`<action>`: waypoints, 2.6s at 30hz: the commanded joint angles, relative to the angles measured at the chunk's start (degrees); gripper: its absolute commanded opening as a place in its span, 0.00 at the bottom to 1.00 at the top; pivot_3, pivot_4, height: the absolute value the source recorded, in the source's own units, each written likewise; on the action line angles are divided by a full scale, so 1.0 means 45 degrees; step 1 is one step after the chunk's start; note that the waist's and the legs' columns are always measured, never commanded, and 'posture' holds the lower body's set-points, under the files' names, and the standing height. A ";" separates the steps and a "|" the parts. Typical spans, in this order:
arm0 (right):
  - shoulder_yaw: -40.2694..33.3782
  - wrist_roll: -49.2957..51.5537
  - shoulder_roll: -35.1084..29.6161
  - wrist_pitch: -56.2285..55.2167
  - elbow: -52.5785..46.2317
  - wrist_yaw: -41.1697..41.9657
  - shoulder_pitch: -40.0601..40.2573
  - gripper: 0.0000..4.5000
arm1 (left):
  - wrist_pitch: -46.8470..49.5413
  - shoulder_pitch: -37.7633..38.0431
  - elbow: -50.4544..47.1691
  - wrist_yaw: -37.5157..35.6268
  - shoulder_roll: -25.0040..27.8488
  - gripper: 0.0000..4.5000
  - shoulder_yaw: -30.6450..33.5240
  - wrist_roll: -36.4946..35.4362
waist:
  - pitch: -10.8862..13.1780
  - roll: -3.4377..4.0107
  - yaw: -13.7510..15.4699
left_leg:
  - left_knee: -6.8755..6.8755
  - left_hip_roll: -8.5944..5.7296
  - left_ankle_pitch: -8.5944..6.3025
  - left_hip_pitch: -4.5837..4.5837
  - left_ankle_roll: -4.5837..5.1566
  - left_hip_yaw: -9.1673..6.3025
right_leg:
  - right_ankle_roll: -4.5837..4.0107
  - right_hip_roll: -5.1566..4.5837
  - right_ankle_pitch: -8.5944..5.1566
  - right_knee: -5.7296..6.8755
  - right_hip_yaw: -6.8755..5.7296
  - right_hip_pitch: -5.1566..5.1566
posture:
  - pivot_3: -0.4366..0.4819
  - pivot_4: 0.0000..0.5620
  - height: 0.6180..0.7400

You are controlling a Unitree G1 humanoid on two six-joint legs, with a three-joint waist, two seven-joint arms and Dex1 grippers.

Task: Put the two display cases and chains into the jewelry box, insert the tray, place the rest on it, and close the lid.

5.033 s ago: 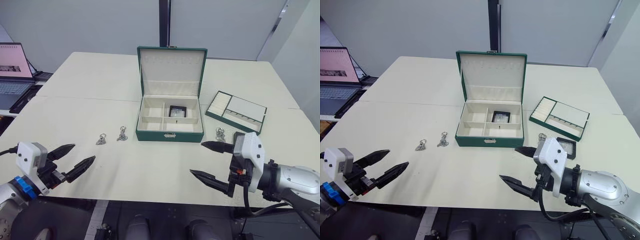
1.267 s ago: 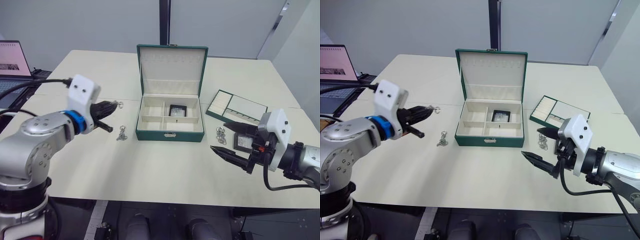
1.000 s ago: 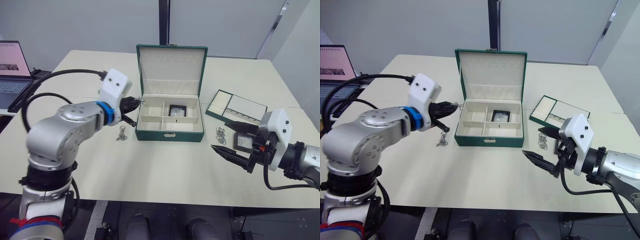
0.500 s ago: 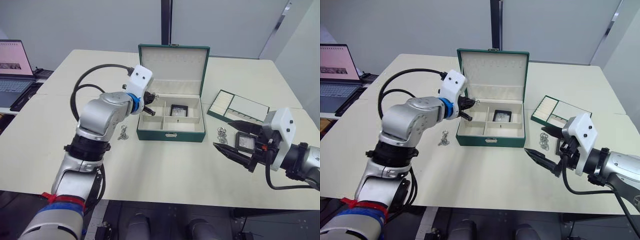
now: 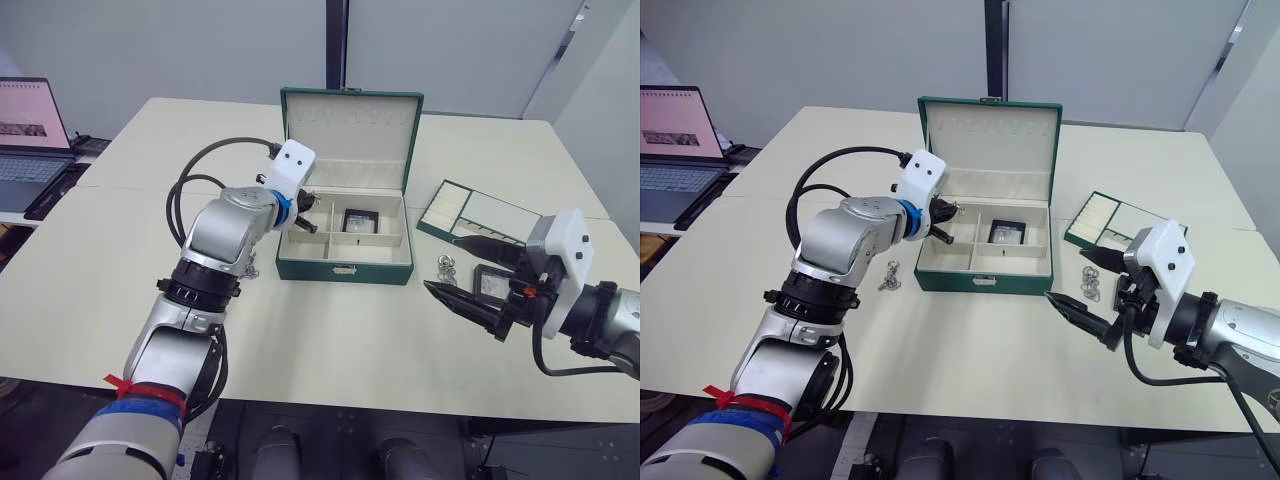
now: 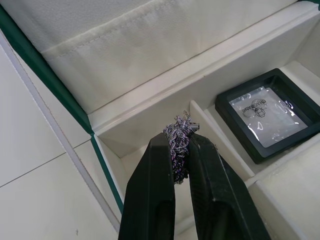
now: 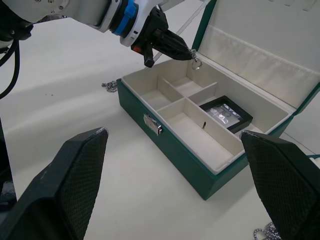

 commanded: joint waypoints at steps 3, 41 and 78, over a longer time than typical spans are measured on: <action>-0.0143 0.0334 -0.0199 -0.0099 -0.0401 -0.0145 -0.0163 1.00 | -0.0875 -0.0458 0.0474 -0.0023 -0.0204 0.02 0.0094 0.0590 | 0.0000 0.0000 0.0001 | -0.0001 0.0000 0.0000 -0.0001 0.0000 -0.0001 | 0.0000 0.0000 0.0000 0.0000 0.0000 0.0000 | 0.48 0.27 0.89; 0.0393 -0.0316 0.0009 -0.0369 -0.0323 0.0490 0.1002 1.00 | 0.1755 0.7478 -1.0294 -0.5758 0.4663 0.51 0.6644 -0.5690 | 0.0001 0.0028 -0.0066 | 0.0001 0.0032 0.0002 0.0003 -0.0004 0.0003 | 0.0001 0.0008 -0.0001 0.0006 0.0001 -0.0010 | 0.48 0.27 0.89; 0.2145 -0.0914 0.0410 -0.0426 -0.0840 0.1178 -0.0291 1.00 | -0.0837 1.3537 -1.0168 -0.1843 0.3634 1.00 1.0208 -0.7104 | -0.0012 0.0012 -0.0236 | -0.0006 0.0026 -0.0032 0.0017 0.0043 -0.0015 | -0.0005 0.0008 0.0000 0.0006 0.0008 -0.0010 | 0.48 0.27 0.89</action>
